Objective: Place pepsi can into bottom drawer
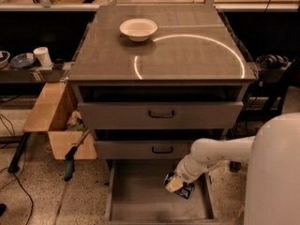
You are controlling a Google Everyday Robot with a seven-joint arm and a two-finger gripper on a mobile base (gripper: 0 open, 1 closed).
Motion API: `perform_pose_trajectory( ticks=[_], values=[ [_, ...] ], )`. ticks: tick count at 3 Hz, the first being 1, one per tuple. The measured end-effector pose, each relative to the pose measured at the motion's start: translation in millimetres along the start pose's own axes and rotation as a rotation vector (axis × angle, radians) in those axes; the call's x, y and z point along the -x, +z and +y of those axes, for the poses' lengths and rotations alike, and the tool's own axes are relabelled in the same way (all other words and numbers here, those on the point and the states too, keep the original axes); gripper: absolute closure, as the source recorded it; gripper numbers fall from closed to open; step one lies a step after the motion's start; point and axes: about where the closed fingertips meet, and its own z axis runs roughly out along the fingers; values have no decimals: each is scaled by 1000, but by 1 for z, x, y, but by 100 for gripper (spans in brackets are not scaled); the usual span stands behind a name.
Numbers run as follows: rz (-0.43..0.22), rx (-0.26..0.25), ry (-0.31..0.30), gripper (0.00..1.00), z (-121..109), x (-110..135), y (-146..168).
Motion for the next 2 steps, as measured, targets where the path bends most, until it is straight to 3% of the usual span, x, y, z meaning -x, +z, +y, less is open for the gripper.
perform_pose_trajectory(
  ticks=[1, 2],
  values=[
    [0, 0, 0, 100, 0, 0, 0],
    [-16, -43, 0, 100, 5, -1, -6]
  ],
)
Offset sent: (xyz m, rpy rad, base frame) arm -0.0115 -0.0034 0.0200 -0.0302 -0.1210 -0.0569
